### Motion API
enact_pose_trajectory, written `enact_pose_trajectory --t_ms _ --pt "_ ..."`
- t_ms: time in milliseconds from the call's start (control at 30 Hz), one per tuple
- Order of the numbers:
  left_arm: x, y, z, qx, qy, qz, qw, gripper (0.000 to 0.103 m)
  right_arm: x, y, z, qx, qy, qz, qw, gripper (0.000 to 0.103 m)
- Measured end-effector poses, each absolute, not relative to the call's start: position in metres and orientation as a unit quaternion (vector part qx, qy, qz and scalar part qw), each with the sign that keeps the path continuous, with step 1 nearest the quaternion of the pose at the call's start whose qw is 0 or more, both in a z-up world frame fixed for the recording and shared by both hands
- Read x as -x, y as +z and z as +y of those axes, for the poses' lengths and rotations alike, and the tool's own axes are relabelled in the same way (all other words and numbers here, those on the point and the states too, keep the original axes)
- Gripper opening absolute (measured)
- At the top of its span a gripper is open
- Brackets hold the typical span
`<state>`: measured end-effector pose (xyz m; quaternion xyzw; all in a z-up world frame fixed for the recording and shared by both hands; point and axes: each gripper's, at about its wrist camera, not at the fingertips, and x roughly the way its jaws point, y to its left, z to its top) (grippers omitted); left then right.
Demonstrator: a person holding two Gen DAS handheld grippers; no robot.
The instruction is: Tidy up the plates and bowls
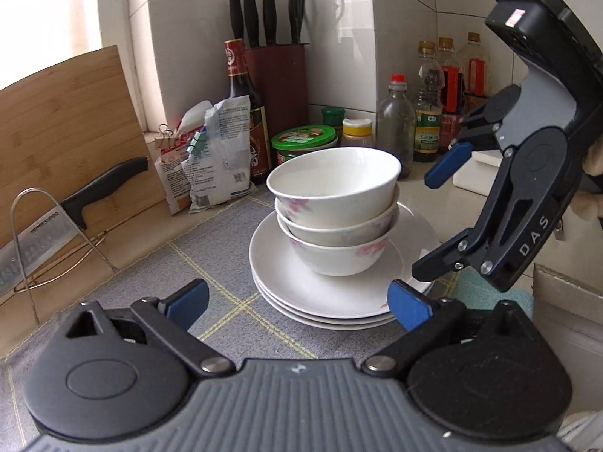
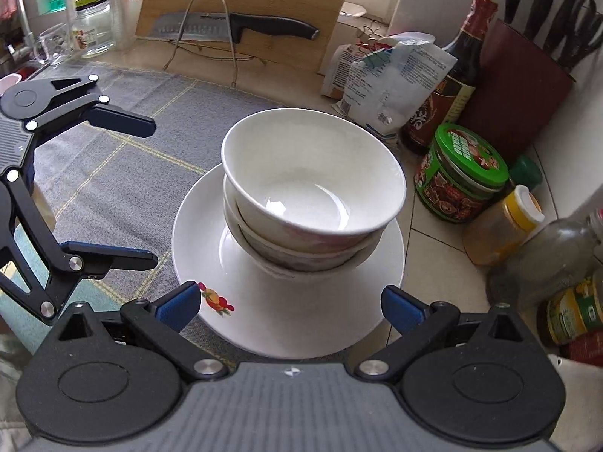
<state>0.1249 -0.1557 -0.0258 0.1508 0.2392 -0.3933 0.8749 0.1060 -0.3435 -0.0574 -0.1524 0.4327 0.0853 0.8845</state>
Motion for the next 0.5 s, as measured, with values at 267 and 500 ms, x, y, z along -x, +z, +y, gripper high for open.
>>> enact_pose_trajectory --t_ms 267,500 --pt "-0.097 0.011 -0.115 -0.110 -0.301 0.289 0.902 0.101 -0.049 -0.046 -0.300 0.056 -0.083 0.415 0.904 0.103" --pt "-0.081 0.033 -0.093 -0.093 -0.277 0.308 0.905 0.101 -0.006 -0.032 -0.273 -0.026 -0.137 0.375 0.916 0.103"
